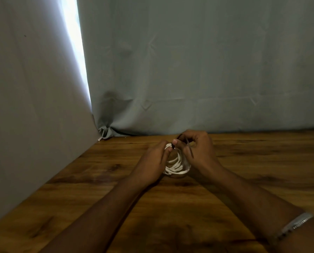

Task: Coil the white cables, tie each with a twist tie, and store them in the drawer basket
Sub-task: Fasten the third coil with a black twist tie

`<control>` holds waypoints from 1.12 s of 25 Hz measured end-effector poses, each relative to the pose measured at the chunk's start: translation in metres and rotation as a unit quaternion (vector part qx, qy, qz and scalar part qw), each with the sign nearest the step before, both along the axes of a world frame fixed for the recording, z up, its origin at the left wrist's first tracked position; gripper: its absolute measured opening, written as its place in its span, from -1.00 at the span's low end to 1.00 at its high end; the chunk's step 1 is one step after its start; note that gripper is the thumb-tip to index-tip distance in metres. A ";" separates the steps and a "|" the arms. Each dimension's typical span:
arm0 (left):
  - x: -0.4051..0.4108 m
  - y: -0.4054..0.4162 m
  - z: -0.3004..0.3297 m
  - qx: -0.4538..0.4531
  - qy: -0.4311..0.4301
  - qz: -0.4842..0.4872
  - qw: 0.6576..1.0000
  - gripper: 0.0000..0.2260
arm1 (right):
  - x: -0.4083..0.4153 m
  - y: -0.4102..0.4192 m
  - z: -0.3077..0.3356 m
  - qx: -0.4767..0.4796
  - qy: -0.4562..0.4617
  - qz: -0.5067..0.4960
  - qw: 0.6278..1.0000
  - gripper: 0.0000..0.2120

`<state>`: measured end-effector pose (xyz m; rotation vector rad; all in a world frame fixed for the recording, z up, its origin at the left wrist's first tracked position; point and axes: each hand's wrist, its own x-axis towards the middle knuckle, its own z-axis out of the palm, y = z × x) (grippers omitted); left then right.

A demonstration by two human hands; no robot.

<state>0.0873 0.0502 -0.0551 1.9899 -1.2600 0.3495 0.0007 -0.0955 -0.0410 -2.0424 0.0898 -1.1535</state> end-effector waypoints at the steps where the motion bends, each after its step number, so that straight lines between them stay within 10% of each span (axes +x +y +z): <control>1: -0.001 -0.001 -0.001 0.001 -0.009 -0.001 1.000 -0.80 | -0.002 -0.001 0.003 -0.031 -0.001 -0.008 0.999 -0.83; 21: 0.008 0.008 -0.009 -0.123 0.120 -0.006 0.985 -0.70 | -0.009 -0.005 0.011 -0.020 0.076 0.097 0.992 -0.87; 28: -0.006 0.001 0.000 -0.013 -0.020 -0.015 1.000 -0.78 | -0.010 -0.004 0.013 0.078 0.052 0.067 0.993 -0.75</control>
